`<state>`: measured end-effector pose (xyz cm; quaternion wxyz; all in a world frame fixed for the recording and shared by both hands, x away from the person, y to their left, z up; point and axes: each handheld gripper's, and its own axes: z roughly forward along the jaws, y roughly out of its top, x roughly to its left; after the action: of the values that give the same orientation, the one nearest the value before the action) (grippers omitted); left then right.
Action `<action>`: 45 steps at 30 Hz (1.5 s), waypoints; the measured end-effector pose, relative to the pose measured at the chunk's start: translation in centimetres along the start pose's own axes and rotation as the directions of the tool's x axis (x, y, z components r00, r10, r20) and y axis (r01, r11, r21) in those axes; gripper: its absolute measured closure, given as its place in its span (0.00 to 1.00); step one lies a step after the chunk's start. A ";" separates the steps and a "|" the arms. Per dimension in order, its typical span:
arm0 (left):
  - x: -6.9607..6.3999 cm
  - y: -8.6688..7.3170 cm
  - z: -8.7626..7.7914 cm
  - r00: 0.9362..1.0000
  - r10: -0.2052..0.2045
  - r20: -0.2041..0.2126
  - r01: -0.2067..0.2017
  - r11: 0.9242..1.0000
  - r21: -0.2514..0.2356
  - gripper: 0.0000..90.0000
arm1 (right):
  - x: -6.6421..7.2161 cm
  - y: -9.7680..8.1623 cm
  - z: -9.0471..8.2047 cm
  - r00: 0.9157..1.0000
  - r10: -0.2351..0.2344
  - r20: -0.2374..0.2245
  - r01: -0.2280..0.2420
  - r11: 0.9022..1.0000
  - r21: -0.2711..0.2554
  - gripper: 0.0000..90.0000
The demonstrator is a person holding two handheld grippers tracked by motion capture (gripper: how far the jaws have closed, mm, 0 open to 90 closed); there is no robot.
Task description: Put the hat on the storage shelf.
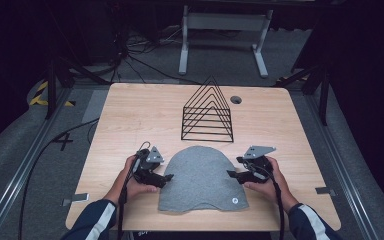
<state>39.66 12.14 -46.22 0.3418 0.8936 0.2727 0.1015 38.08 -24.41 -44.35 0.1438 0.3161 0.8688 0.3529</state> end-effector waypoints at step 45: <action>-0.6 7.0 -3.5 0.993 0.120 -0.007 -0.120 0.980 -0.160 0.93 | 0.0 4.3 -3.2 0.999 -0.034 -0.023 0.030 0.989 -0.147 0.94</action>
<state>40.74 9.45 -38.92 0.4059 0.8783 0.2090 0.1422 38.48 -23.76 -39.05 0.1613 0.2863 0.8472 0.4176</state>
